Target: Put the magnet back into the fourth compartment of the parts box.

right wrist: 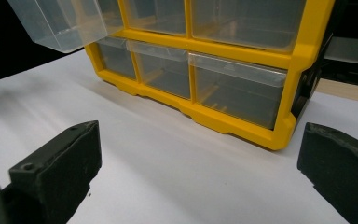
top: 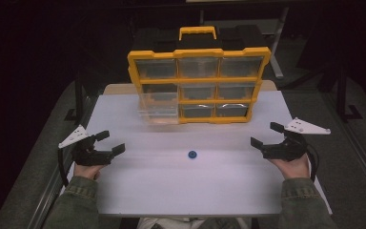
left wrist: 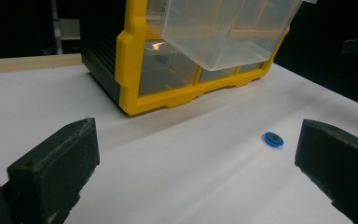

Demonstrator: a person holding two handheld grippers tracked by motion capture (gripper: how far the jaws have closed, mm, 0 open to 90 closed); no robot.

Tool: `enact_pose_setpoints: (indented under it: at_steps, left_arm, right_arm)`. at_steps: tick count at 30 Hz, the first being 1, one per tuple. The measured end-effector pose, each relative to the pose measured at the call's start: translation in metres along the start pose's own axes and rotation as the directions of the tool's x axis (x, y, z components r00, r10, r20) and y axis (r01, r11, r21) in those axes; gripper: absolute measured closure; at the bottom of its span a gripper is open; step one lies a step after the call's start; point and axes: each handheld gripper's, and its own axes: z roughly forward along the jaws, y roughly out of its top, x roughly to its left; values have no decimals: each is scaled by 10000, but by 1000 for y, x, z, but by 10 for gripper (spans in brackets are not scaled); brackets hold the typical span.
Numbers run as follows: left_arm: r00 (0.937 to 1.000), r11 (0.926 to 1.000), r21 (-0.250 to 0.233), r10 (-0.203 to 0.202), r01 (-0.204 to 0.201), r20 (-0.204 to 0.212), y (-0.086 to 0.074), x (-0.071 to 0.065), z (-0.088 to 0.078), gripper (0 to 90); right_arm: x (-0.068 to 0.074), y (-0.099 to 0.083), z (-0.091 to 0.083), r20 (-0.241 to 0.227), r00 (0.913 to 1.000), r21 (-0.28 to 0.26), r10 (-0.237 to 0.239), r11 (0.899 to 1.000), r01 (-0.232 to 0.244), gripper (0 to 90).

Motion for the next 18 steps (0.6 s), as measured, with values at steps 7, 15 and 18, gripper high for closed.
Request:
enact_pose_setpoints:
  at_steps: [7, 15, 18]
  left_arm:
    - [9999, 10000, -30, -37, 36, -106, 0, 0, 0, 0]
    - [10000, 10000, 66, 19, -19, -33, -1, -2, 2, 0]
    - [10000, 10000, 66, 18, -17, -29, -1, -2, 2, 0]
  right_arm:
    - [4, 0, 1, -36, 9999, 123, -105, 9999, 106, 0]
    - [8, 0, 5, -58, 10000, 365, -57, 9993, 59, 0]
    - [9, 1, 7, -62, 9999, 510, -102, 9986, 105, 0]
